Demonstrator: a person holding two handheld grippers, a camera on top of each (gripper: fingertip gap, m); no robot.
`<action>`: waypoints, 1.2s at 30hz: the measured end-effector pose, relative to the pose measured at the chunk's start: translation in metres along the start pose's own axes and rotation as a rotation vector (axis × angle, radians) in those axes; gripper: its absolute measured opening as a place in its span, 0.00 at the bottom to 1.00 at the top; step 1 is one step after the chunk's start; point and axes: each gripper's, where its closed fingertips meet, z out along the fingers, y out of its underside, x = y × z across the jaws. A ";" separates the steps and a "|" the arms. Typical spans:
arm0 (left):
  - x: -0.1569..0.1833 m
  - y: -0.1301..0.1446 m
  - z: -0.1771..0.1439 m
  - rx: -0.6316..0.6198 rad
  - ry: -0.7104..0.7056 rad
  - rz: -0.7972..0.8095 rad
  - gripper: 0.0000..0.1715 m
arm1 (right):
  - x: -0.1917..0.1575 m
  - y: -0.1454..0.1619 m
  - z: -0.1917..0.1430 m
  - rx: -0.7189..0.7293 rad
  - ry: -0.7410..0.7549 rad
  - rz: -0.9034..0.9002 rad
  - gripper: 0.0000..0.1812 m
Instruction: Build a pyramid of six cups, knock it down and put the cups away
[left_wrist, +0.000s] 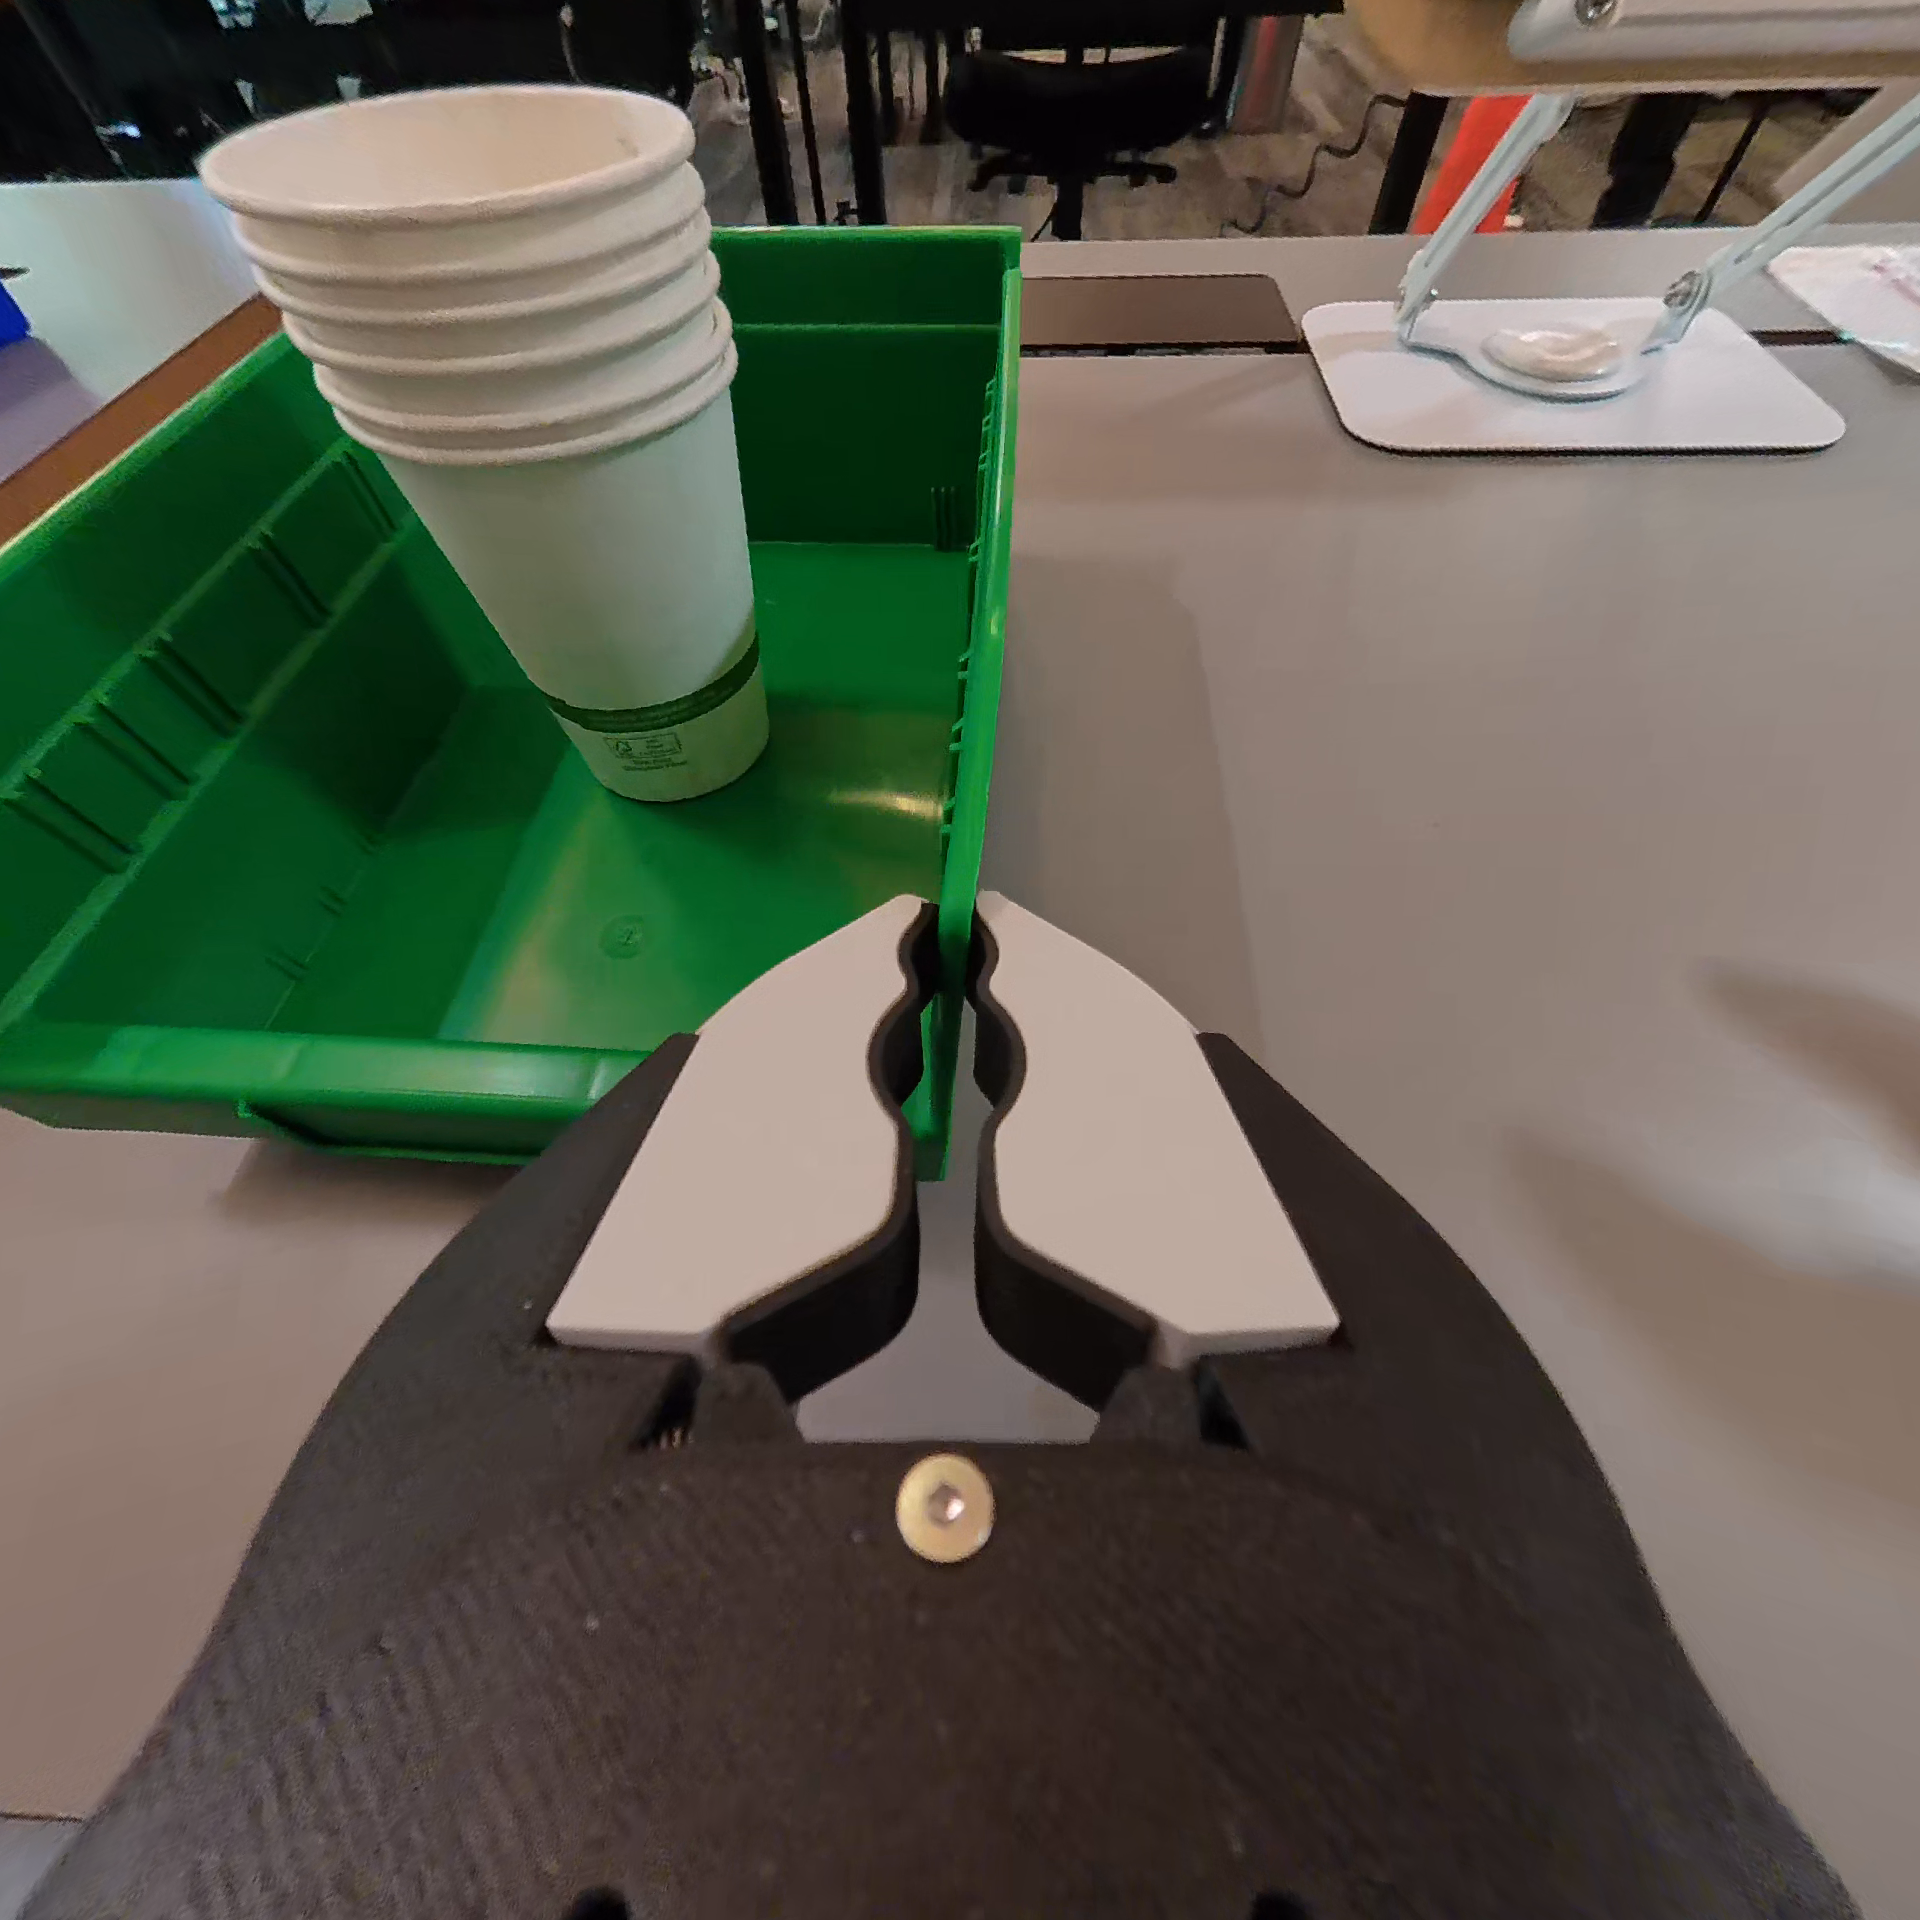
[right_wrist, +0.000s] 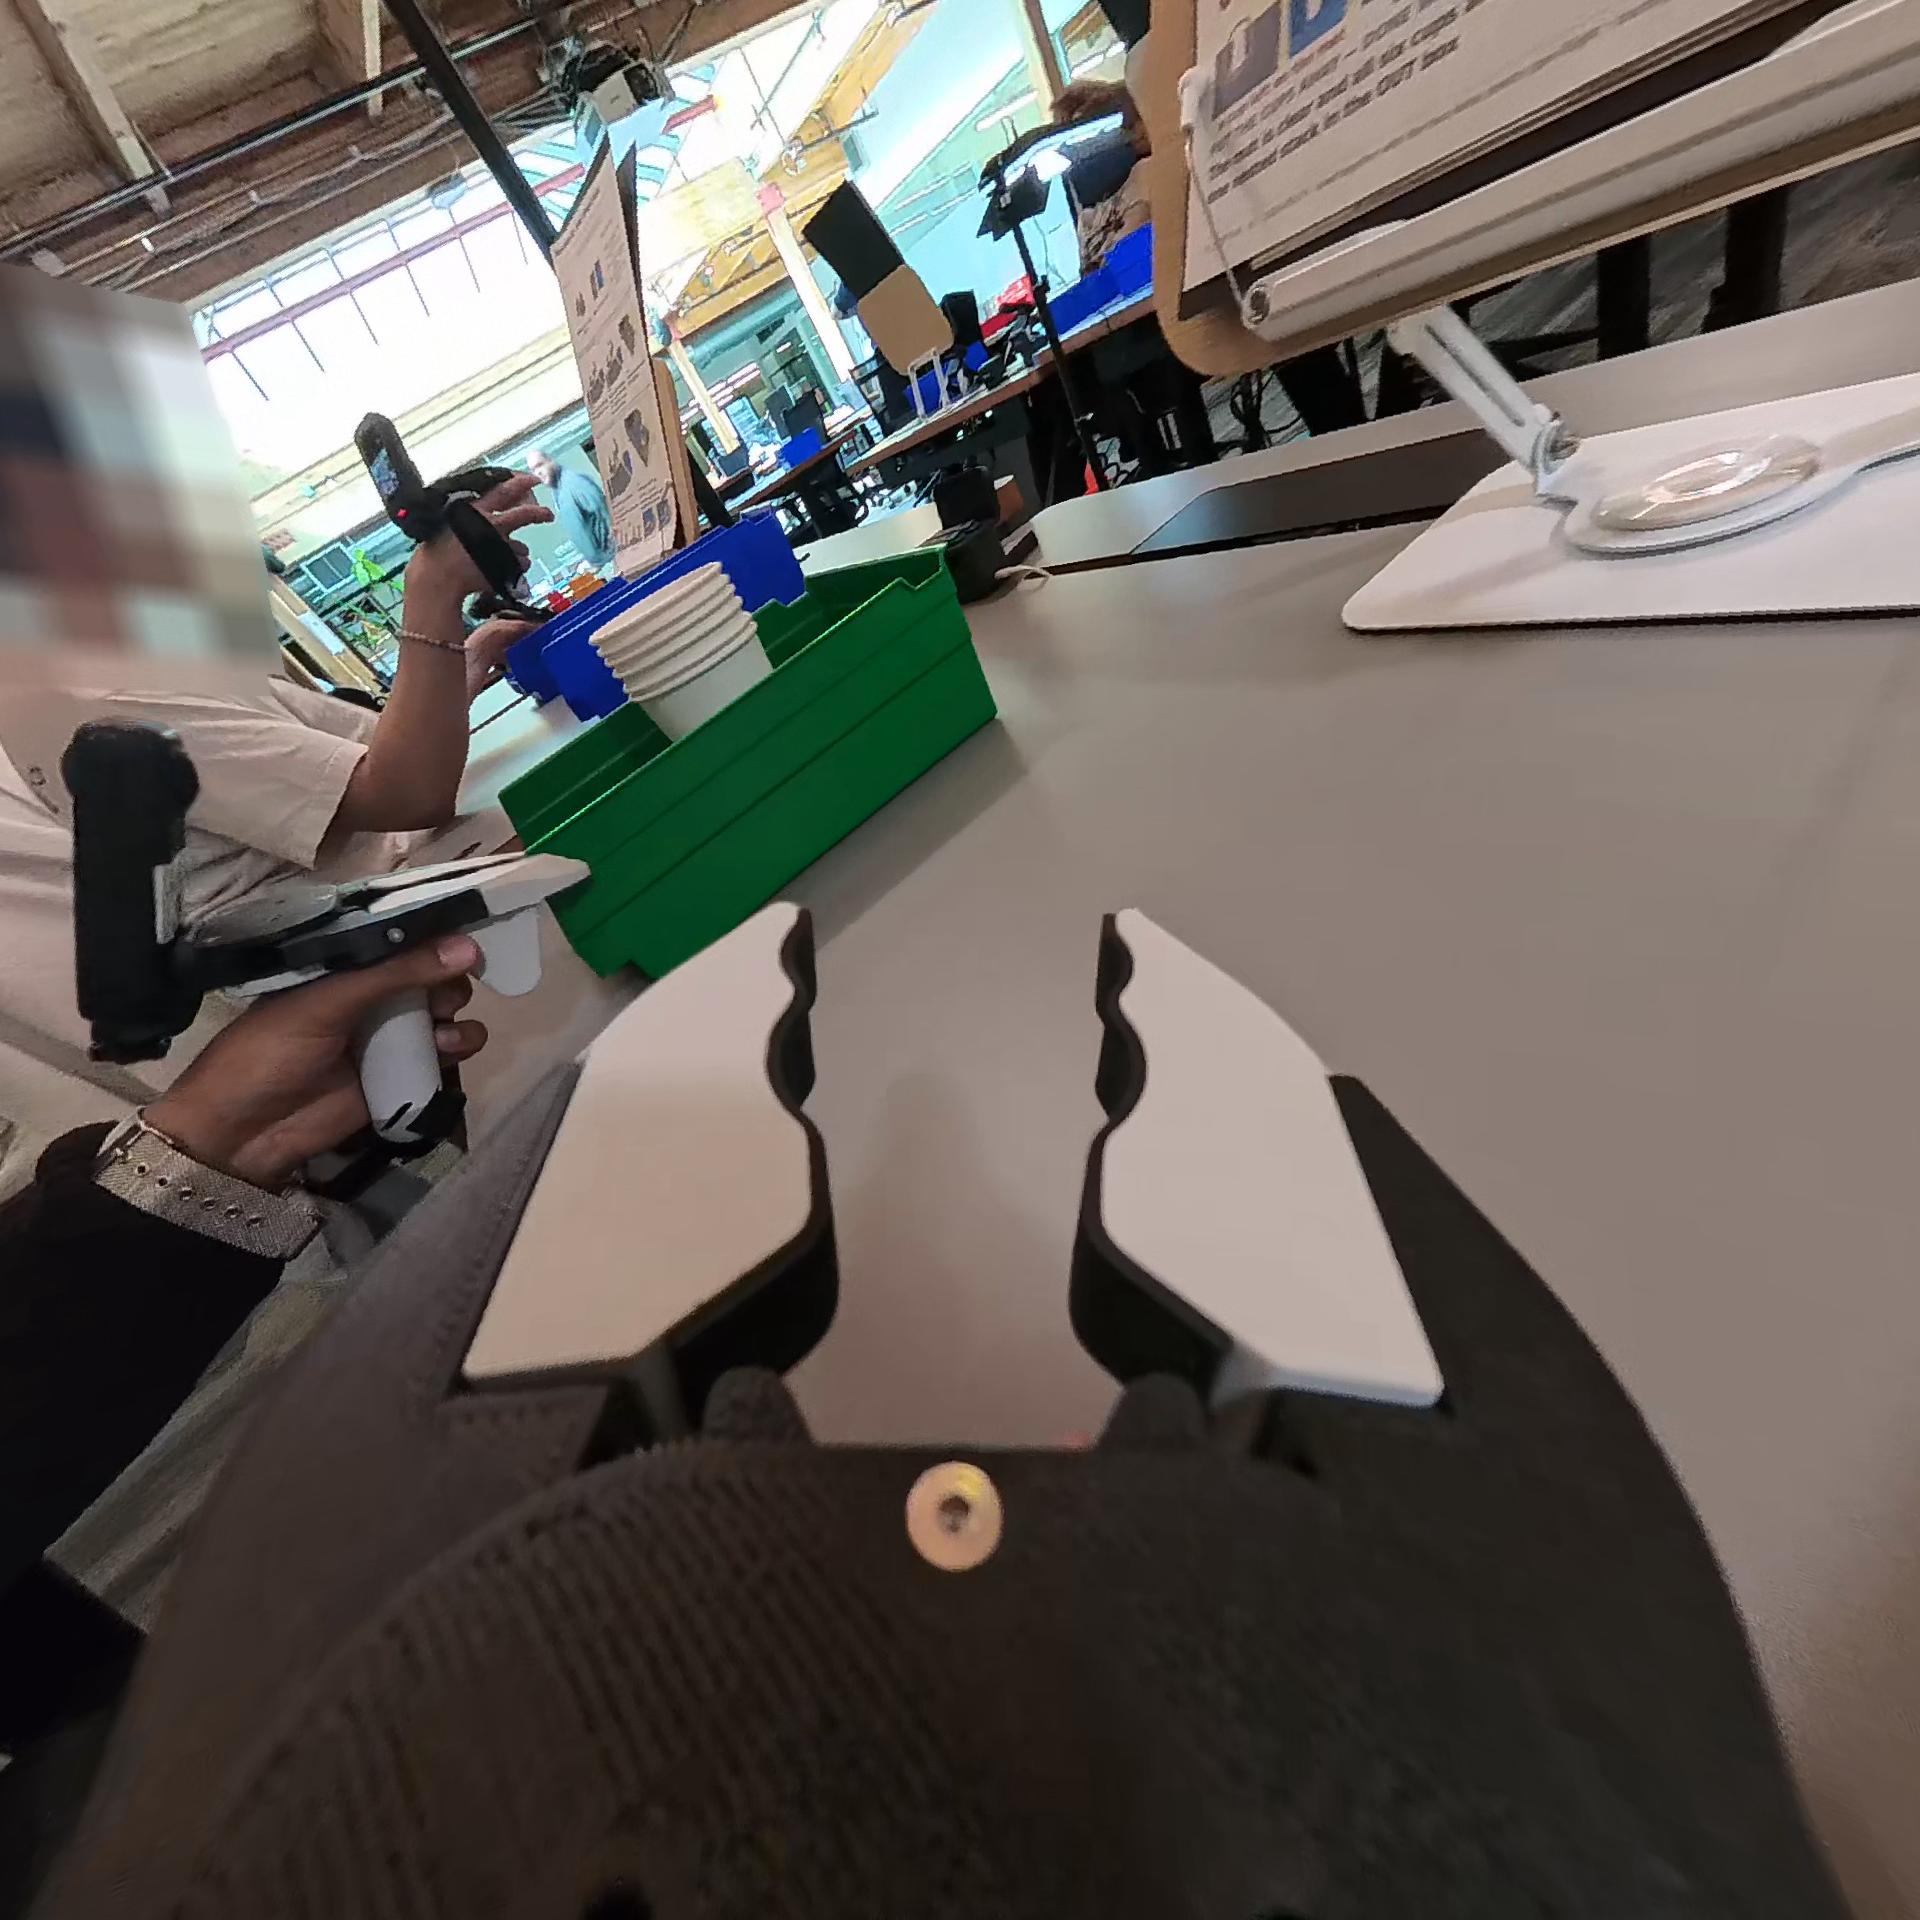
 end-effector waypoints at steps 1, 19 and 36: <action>0.001 -0.002 -0.002 0.015 0.006 0.003 0.03 | -0.001 0.001 0.002 -0.006 -0.006 -0.001 0.29; -0.065 -0.074 -0.076 0.582 0.045 -0.346 0.21 | -0.011 0.020 0.018 -0.118 -0.027 -0.077 0.30; -0.077 -0.077 -0.022 0.468 0.054 -0.383 0.20 | -0.008 0.040 -0.005 -0.182 0.045 -0.161 0.31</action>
